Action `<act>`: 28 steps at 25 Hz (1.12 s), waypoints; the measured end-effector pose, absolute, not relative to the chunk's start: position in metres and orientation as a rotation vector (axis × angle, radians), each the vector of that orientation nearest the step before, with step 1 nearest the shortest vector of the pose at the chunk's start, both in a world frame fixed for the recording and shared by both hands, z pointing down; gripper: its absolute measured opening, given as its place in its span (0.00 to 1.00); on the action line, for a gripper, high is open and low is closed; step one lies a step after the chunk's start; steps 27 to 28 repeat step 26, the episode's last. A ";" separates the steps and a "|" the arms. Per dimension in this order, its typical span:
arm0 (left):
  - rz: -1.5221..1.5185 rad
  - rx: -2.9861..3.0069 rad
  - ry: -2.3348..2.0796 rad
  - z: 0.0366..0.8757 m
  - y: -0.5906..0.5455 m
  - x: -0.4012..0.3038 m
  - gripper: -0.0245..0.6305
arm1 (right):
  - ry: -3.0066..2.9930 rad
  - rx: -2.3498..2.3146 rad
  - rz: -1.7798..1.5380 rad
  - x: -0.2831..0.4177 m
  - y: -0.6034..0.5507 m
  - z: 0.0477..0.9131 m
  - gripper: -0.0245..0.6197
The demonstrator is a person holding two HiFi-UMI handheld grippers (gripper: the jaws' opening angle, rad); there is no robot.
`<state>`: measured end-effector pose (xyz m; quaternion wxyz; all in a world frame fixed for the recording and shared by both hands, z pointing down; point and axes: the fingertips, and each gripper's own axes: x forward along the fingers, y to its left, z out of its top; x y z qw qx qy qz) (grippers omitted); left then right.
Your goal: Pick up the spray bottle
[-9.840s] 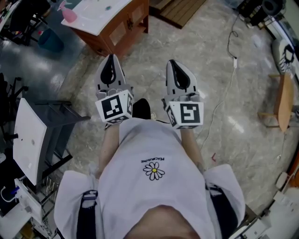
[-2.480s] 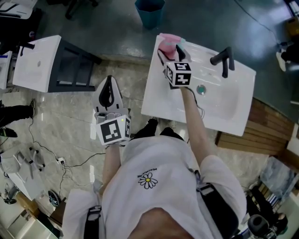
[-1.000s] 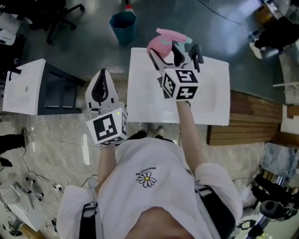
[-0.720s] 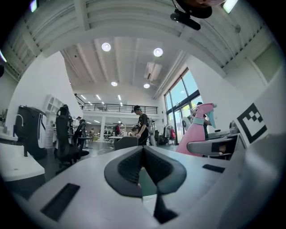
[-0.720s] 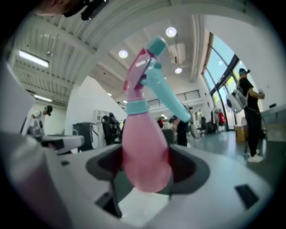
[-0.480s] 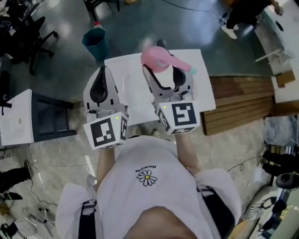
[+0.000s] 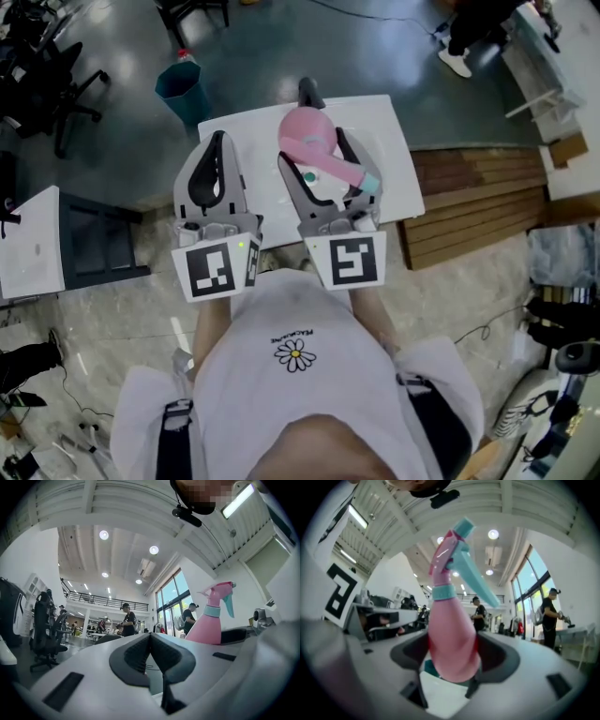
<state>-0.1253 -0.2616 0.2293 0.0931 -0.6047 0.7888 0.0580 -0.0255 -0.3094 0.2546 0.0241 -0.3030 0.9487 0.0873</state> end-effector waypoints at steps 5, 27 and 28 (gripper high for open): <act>0.169 -1.753 2.366 0.230 -0.258 -0.130 0.07 | 2.940 -0.936 0.241 -0.022 -0.311 0.257 0.55; 0.147 -1.703 2.402 0.234 -0.253 -0.134 0.07 | 2.917 -0.951 0.175 -0.009 -0.322 0.255 0.55; 0.147 -1.703 2.402 0.234 -0.253 -0.134 0.07 | 2.917 -0.951 0.175 -0.009 -0.322 0.255 0.55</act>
